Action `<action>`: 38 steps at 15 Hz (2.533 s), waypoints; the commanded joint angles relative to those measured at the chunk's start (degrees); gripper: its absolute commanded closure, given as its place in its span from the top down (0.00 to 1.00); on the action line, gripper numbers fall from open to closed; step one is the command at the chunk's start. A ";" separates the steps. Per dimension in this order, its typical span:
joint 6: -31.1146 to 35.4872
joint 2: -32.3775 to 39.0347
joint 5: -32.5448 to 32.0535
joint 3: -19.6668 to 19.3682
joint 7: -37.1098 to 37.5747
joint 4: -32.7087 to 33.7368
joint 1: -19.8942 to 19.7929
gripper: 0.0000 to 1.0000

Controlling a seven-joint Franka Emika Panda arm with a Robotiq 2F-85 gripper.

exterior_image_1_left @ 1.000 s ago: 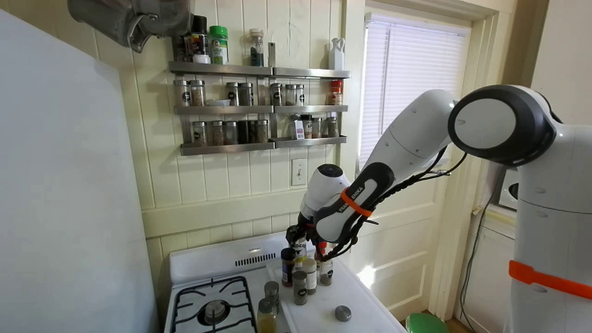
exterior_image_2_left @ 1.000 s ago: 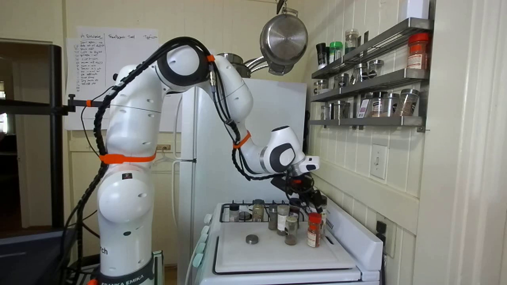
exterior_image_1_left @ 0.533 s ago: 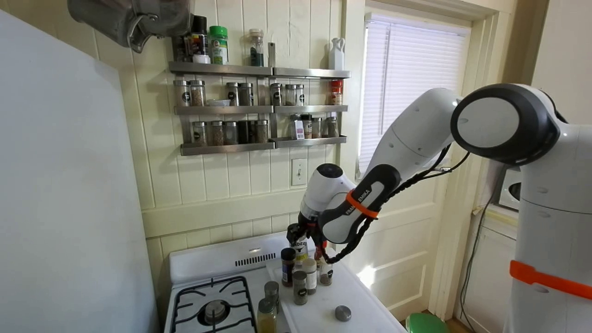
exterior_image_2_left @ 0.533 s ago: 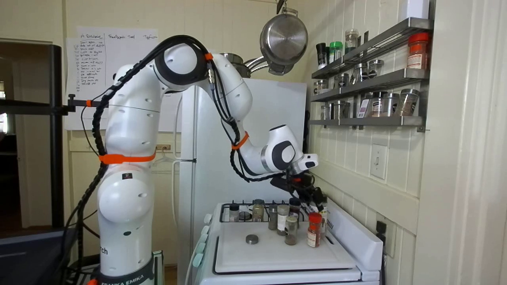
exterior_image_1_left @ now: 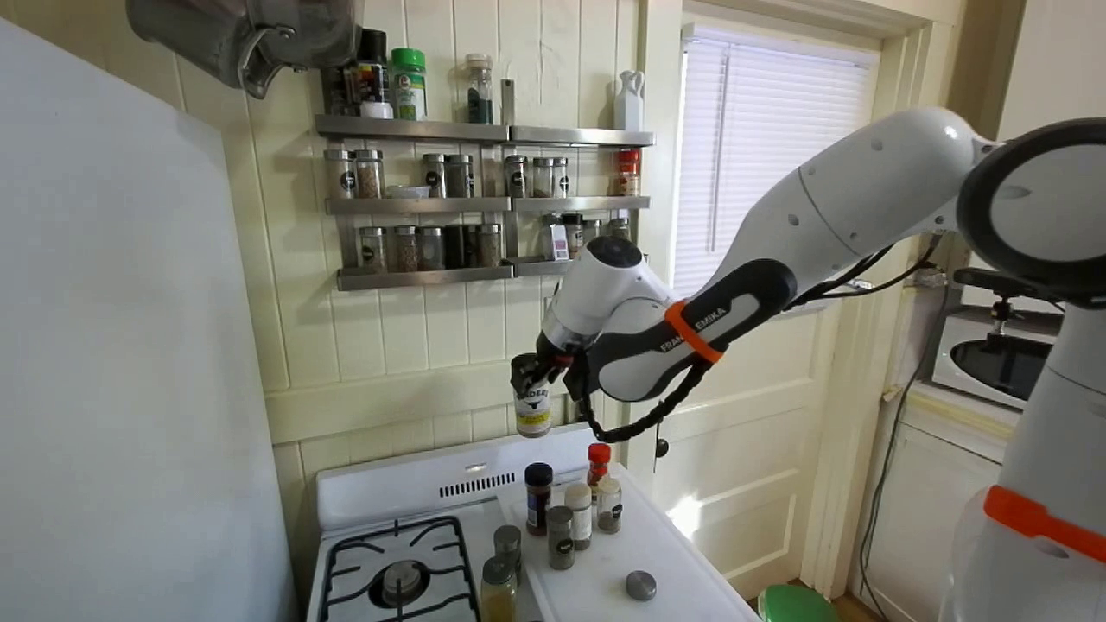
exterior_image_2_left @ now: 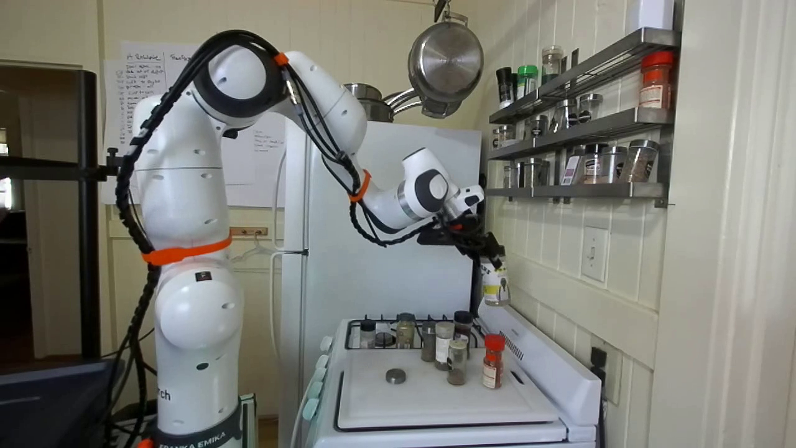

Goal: Place the large jar from the stovetop on the topmost shelf.

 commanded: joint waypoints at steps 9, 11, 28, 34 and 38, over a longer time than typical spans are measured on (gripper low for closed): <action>-35.30 -6.63 11.75 15.32 -3.23 31.72 -3.41 0.44; -38.29 -6.27 11.09 16.08 -3.32 36.72 -4.07 0.44; -44.27 -0.32 -1.04 20.11 -4.91 60.28 -5.57 0.44; -36.45 7.40 -7.83 17.59 -11.92 71.03 -5.19 0.44; -27.30 13.75 -6.91 17.19 -16.78 76.67 -6.12 0.44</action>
